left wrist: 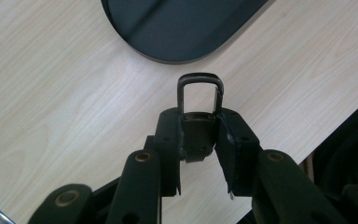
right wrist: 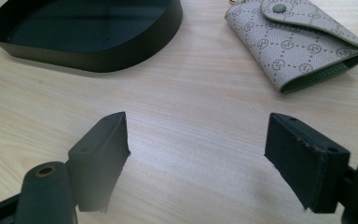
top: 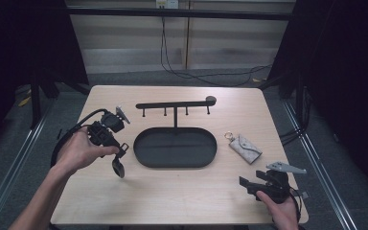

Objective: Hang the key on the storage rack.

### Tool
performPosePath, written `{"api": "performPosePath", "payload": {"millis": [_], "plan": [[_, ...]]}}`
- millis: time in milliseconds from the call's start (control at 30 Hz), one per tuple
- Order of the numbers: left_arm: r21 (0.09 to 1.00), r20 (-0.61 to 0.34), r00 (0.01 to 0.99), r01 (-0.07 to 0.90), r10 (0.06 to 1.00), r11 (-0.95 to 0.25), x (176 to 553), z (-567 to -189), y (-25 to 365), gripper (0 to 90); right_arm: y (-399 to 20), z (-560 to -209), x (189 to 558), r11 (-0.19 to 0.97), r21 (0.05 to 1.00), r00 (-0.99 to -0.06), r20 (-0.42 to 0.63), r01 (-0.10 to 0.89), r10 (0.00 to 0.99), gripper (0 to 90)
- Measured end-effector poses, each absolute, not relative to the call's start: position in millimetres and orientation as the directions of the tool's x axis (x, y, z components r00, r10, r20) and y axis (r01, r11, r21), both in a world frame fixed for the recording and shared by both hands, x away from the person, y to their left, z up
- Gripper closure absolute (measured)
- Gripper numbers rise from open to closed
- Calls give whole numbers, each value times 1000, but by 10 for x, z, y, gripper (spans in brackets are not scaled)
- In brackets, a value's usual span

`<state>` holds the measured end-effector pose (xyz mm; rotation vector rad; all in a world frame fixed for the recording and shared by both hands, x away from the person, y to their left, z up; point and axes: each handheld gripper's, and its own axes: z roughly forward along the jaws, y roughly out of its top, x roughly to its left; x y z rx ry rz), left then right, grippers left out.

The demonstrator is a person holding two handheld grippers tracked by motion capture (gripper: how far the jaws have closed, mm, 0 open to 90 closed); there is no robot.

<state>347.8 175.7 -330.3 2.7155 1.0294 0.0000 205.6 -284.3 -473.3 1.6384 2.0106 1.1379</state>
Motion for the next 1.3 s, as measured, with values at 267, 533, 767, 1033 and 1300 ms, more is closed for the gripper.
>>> {"api": "performPosePath", "payload": {"millis": [267,533,767,1033,1300], "plan": [[217,-78,743,664,665,-716,3575,-3182,1717,708,-2840,-4734,2058,32,733,-301,239,680,923,212],[217,-89,735,673,673,-707,3659,-3063,1693,708,-2841,-4732,2058,31,732,-302,242,680,922,212],[204,-96,727,683,680,-701,3750,-2978,1656,708,-2844,-4732,2058,32,732,-305,243,680,921,212],[192,-91,716,695,692,-693,3824,-2926,1612,708,-2841,-4726,2053,32,735,-310,246,677,918,201],[167,-88,714,698,694,-696,3943,-2879,1511,708,-2841,-4725,2051,33,737,-313,245,675,918,193]]}}
